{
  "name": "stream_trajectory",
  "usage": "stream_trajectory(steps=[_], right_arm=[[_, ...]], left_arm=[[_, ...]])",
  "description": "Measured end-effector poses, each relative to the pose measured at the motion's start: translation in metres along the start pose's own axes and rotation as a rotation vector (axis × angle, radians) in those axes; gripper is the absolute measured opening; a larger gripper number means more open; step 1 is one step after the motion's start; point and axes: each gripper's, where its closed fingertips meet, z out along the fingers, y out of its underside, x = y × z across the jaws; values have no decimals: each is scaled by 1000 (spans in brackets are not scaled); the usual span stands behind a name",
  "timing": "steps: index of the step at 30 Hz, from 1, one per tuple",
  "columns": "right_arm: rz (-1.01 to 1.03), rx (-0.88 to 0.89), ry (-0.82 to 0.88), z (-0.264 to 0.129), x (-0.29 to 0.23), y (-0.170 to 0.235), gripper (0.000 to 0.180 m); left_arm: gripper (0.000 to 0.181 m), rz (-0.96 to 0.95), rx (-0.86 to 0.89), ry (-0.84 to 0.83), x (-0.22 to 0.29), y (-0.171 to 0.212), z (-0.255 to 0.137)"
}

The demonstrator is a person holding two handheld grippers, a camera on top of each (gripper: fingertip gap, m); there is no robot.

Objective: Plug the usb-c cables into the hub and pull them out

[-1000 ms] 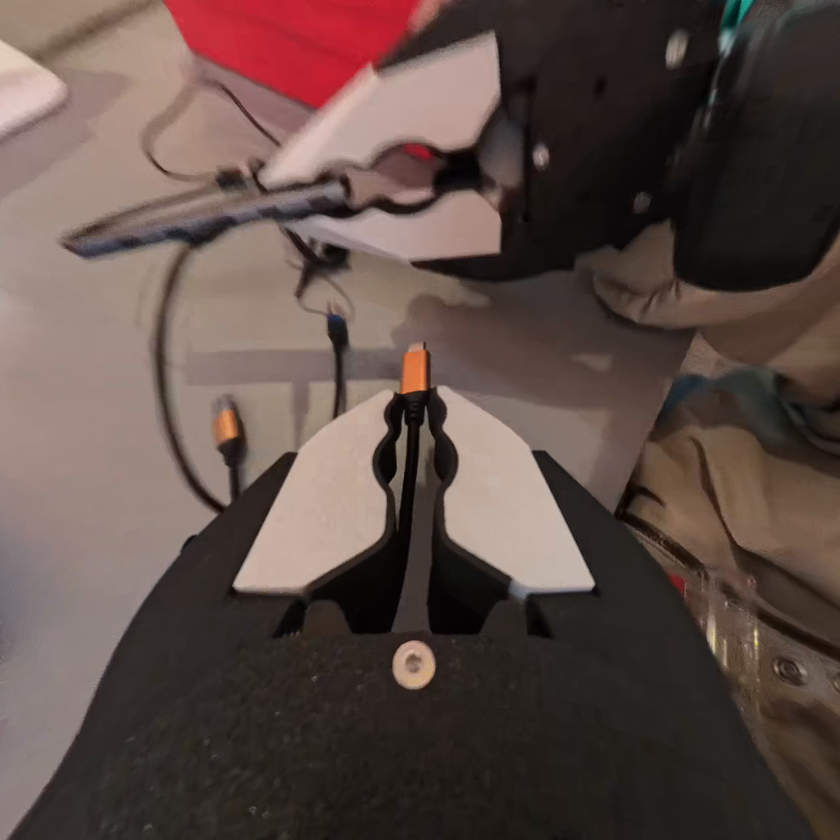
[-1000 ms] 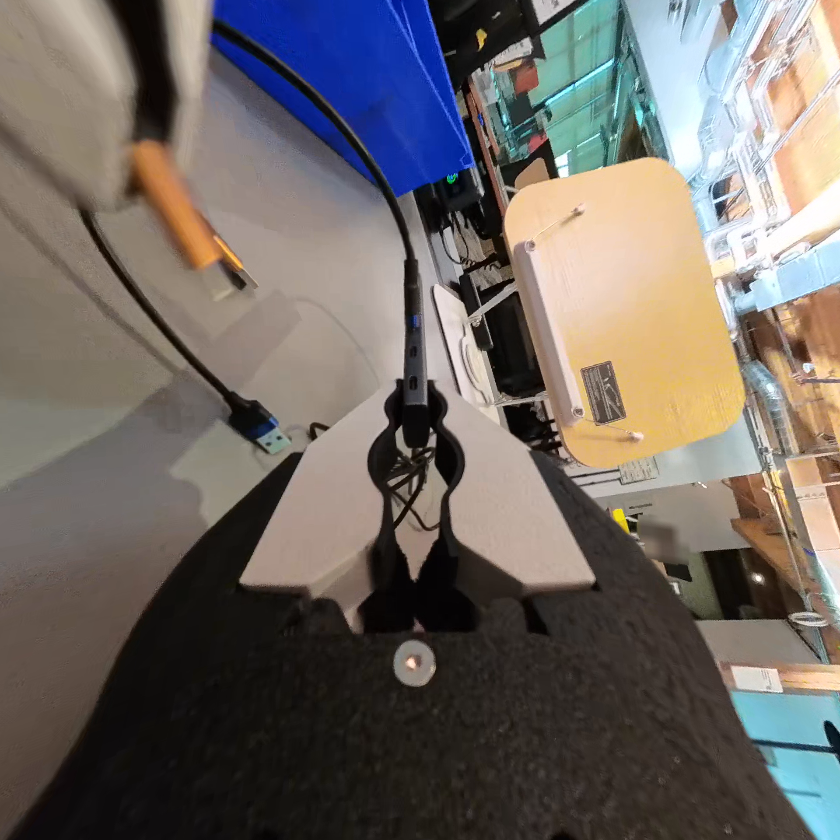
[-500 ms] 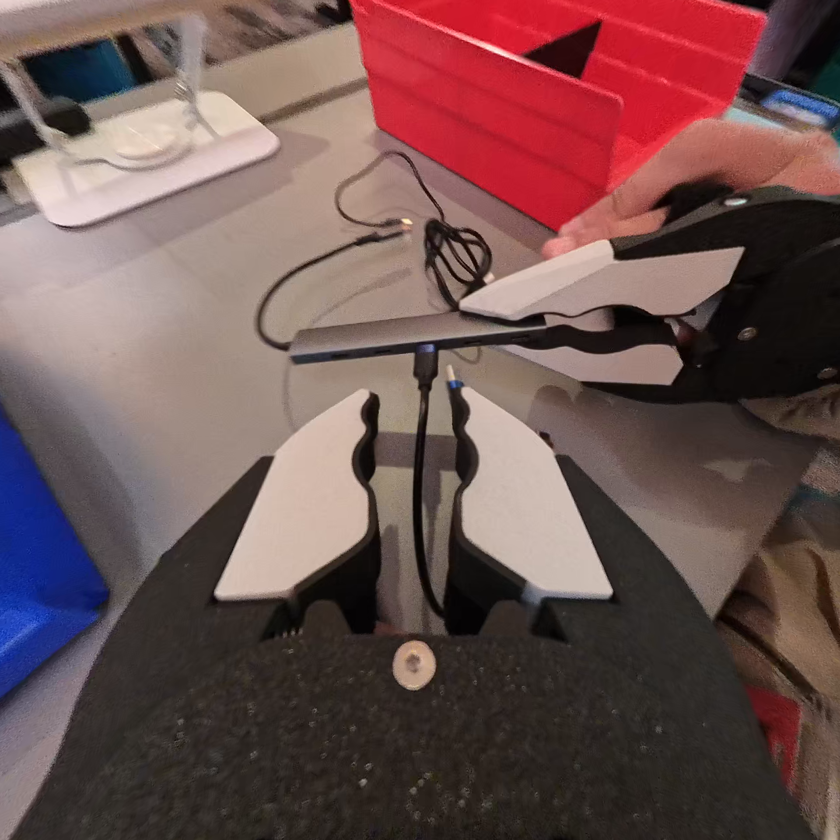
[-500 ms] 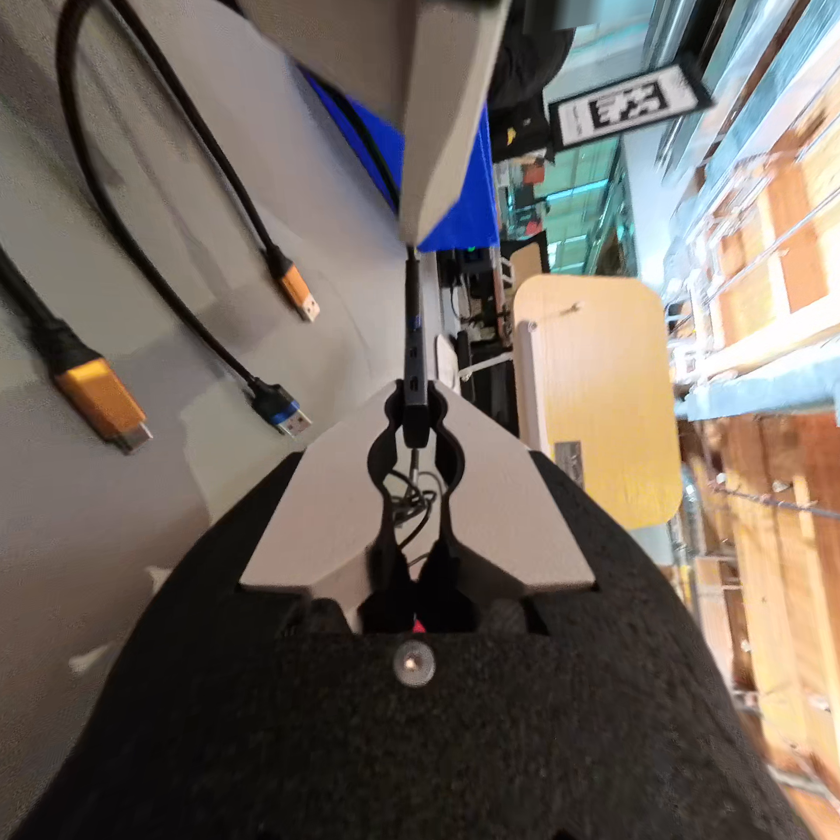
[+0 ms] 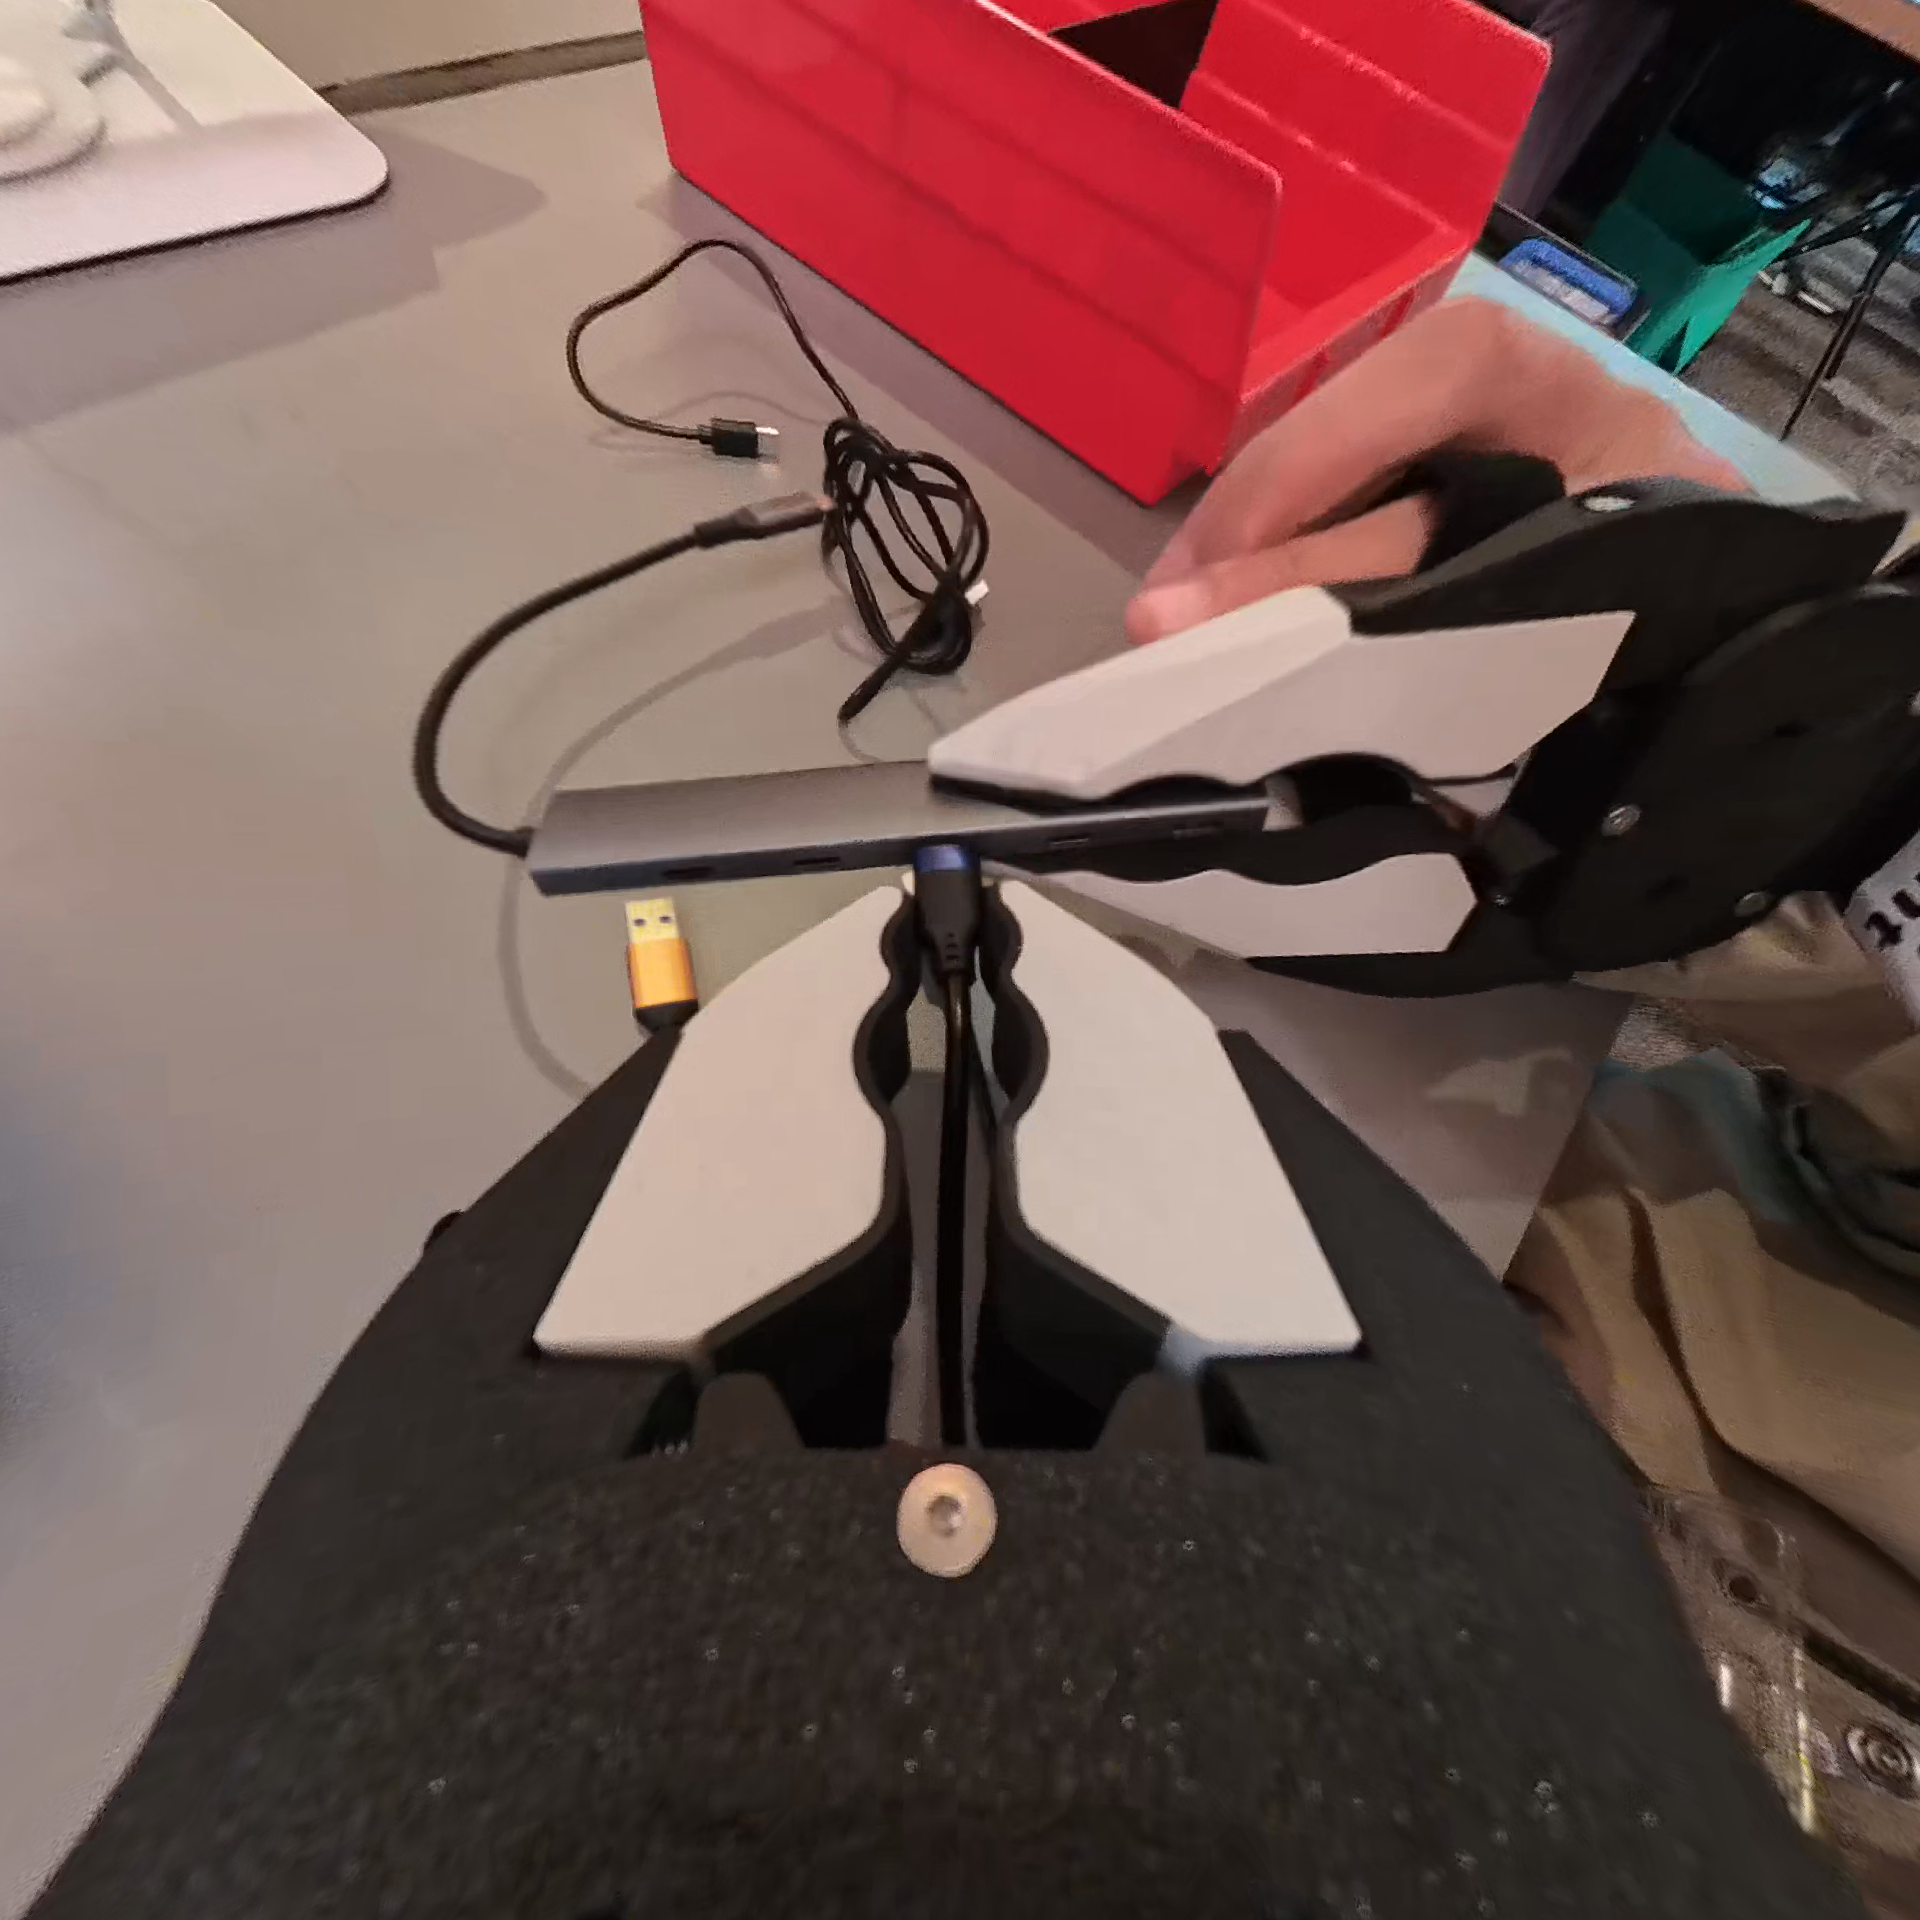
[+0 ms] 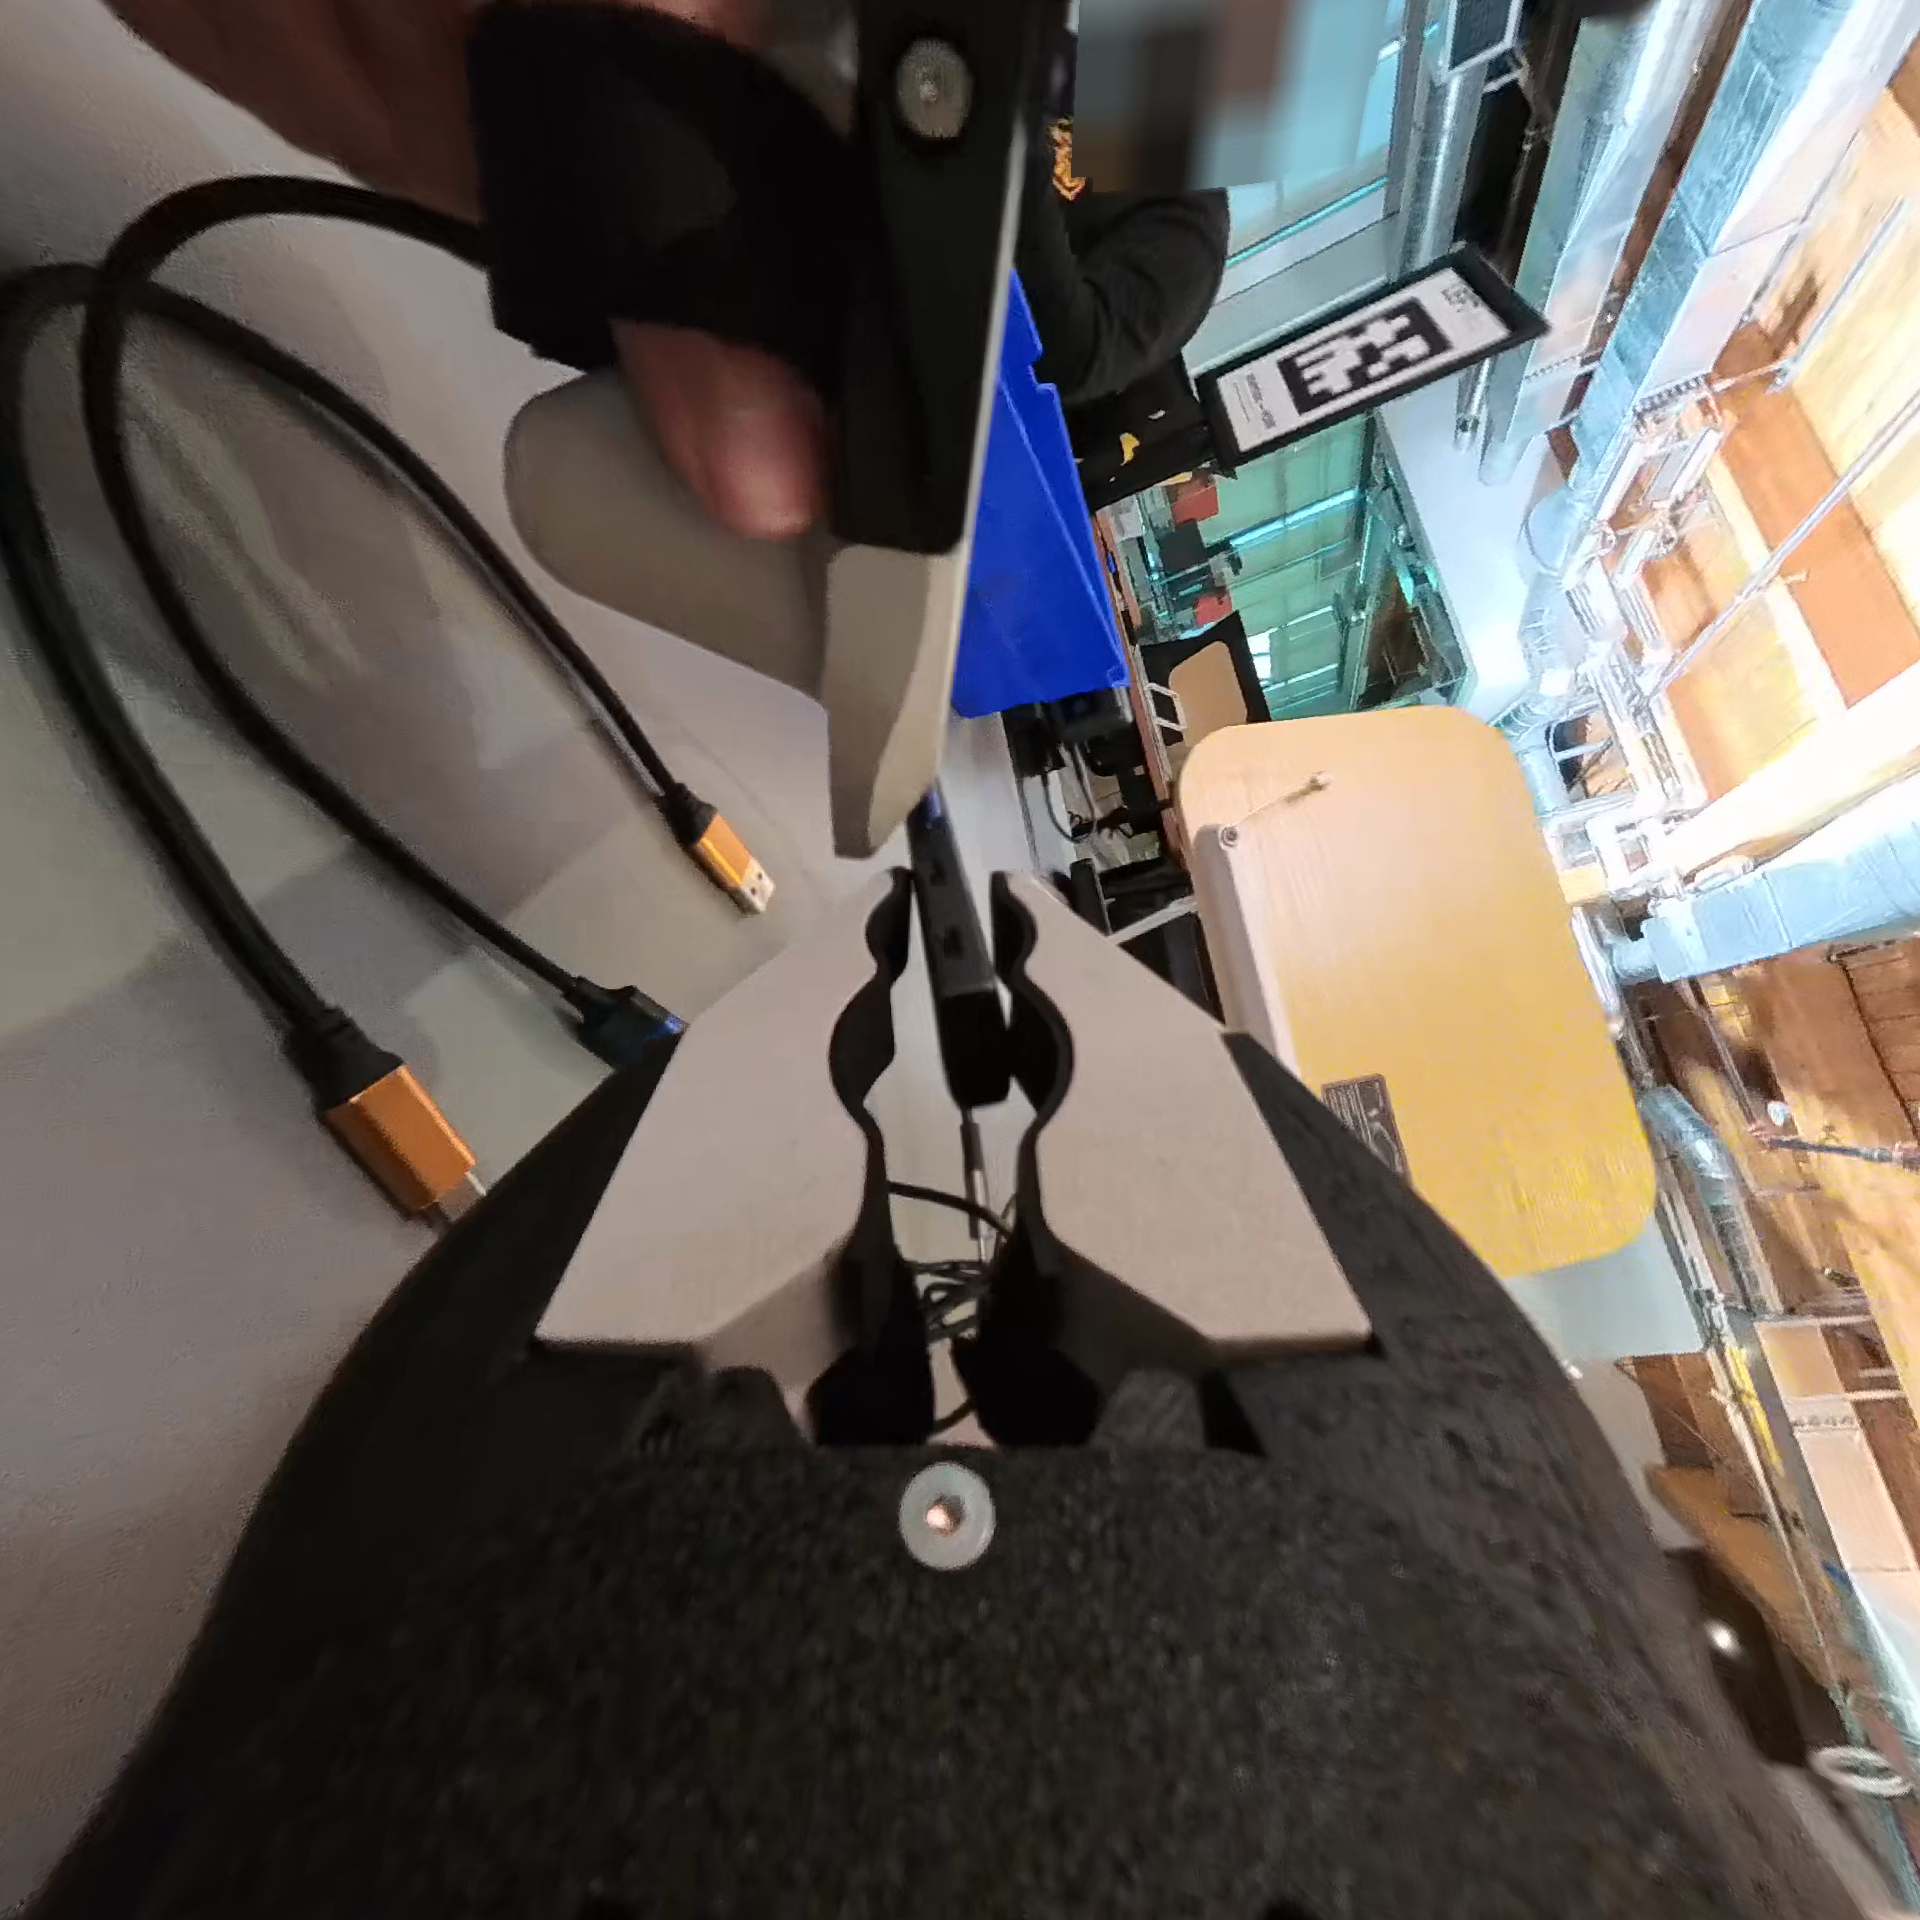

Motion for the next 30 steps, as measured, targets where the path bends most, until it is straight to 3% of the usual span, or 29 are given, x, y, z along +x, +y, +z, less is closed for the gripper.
stream_trajectory(steps=[9,11,14,19,26,30], right_arm=[[-59,-2,-29,5,-2,2,9],[-93,-230,-15,9,2,48,9],[37,-178,36,-1,27,56,9],[181,-152,95,-4,42,58,9],[610,91,354,-36,156,37,10],[777,44,378,-72,235,77,10]], left_arm=[[10,9,-7,-21,-8,-1,-5],[10,-14,53,-67,-23,-11,-22],[10,-59,91,-89,-43,-14,-43],[10,-87,121,-59,-37,-3,-33],[11,-41,123,-48,-16,-3,-18],[11,-53,113,-40,-20,1,-21]])
